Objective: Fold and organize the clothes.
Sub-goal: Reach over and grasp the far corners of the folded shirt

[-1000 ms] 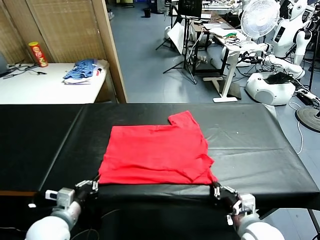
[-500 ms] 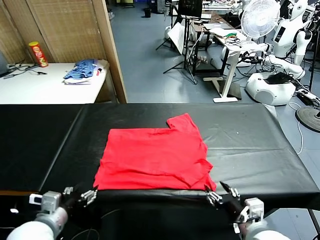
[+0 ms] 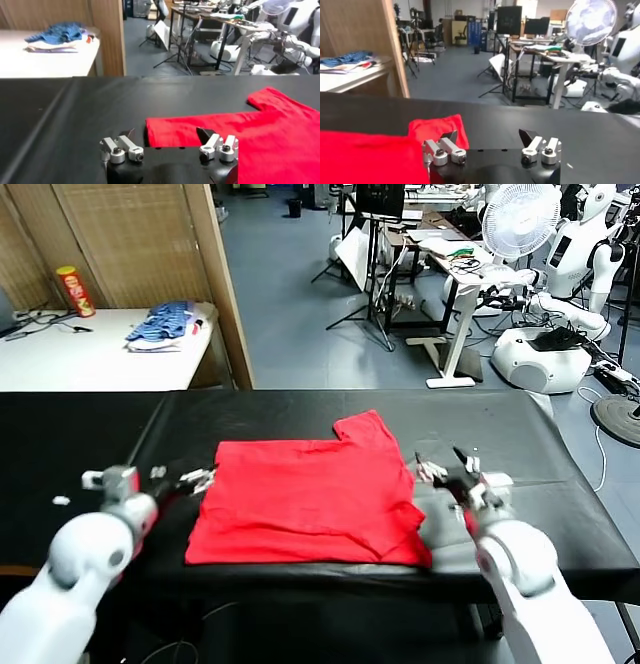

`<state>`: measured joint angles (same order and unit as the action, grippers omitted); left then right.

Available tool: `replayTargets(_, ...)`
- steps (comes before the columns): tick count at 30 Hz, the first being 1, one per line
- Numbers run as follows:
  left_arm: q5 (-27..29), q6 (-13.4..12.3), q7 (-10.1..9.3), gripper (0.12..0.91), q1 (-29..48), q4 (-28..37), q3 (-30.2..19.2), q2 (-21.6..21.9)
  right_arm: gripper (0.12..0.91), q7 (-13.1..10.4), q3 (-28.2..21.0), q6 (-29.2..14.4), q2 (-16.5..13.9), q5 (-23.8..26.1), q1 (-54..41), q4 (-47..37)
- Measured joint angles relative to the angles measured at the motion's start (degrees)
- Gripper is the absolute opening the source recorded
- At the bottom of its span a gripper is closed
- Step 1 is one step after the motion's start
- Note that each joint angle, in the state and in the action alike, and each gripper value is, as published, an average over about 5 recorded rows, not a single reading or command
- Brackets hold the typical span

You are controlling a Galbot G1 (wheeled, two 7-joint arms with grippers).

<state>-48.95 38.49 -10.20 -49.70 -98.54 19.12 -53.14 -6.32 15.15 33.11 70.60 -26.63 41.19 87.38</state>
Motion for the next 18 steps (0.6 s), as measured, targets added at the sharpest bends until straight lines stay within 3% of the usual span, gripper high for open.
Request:
replayTargets(7,1.7,0.7,1.61,0.798,10.1,14.3,-5.7,-4.2,0.798,0.6,-3.5,0.9,4.1,1.2,-9.3,-13.5)
replayTargets(13,3.1,0.3,2.76,0.798,12.7,20.6,-7.0,-5.9,0.787,1.5,-3.3,0.8,6.2,2.5,-12.2,-19.7)
replayTargets(16,3.1,0.2,3.02,0.796,12.8,21.5,-6.9,-6.2,0.701,2.9,-2.8,0.6,7.0,3.1,-12.7,-22.2)
replayTargets(18,3.1,0.1,3.35,0.761,12.7,21.6,-6.8,-6.2,0.594,3.8,-2.5,0.5,7.3,3.5,-13.1,-23.6)
